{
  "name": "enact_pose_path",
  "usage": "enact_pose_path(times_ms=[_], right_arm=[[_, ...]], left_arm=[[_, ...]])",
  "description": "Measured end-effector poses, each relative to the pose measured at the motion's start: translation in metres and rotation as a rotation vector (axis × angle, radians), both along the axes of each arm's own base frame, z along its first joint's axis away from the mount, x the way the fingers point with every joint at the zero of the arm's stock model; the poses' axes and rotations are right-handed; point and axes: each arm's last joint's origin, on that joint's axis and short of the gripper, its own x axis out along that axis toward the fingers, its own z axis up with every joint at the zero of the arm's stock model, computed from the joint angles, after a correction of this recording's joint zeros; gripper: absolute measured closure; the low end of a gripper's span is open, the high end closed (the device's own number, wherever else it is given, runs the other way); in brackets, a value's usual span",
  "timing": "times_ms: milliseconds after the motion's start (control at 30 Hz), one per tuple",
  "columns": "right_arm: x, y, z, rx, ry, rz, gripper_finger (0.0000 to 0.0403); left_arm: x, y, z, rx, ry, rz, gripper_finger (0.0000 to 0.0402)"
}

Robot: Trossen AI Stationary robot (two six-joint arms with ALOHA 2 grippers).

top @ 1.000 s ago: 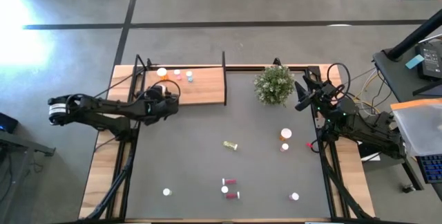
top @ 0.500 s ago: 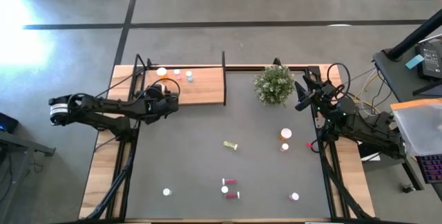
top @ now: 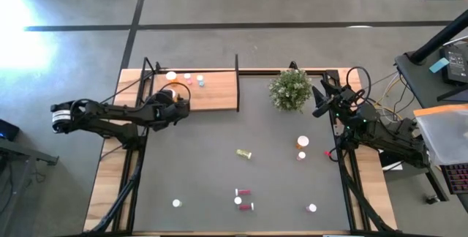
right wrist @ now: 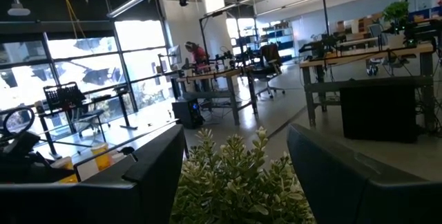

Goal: Pick and place medicine bottles onto shelf by color
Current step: Put the left large orange pill bottle on the shelf aligned with the other large orange pill bottle

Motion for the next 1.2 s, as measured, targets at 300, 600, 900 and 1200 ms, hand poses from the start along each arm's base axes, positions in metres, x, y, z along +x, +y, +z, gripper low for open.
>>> enact_pose_path(times_ms=[300,600,900,1200], right_arm=[[0.0,0.0,0.0,0.0,0.0,0.001,0.0154],[0.0,0.0,0.0,0.0,0.0,0.0,0.0154],[0.0,0.0,0.0,0.0,0.0,0.0,0.0154],[0.0,0.0,0.0,0.0,0.0,0.001,0.0154]], left_arm=[[-0.001,-0.001,0.01,-0.001,-0.017,-0.042,0.0125],[-0.006,-0.003,0.021,-0.001,-0.042,-0.095,0.0097],[-0.013,-0.005,0.037,0.036,-0.05,-0.156,0.0092],[-0.012,-0.005,0.068,0.106,-0.031,-0.223,0.0092]])
